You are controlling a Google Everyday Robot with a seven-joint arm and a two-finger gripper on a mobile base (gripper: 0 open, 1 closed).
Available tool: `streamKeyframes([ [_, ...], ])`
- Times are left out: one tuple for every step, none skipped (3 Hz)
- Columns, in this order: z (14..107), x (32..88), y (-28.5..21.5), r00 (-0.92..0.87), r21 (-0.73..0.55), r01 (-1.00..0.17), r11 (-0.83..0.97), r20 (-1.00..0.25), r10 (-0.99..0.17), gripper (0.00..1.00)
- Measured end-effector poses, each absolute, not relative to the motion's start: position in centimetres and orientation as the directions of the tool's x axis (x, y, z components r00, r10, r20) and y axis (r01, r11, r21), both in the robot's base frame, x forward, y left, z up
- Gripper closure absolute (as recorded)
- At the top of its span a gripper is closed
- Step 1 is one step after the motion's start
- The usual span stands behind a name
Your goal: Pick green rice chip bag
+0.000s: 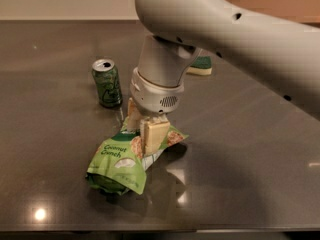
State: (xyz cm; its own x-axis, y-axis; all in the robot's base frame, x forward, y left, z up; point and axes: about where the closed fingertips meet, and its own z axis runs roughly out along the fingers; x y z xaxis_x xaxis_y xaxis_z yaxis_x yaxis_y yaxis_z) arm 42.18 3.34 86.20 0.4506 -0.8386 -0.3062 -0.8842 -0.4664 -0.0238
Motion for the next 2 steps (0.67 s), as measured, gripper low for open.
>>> streamKeyframes([
  [89.1, 43.4, 2.4, 0.442, -0.028, -0.889, -0.457, -0.308, -0.842, 0.93],
  [92.3, 44.9, 1.6, 0.440, -0.040, -0.891, -0.453, -0.328, -0.836, 1.00],
])
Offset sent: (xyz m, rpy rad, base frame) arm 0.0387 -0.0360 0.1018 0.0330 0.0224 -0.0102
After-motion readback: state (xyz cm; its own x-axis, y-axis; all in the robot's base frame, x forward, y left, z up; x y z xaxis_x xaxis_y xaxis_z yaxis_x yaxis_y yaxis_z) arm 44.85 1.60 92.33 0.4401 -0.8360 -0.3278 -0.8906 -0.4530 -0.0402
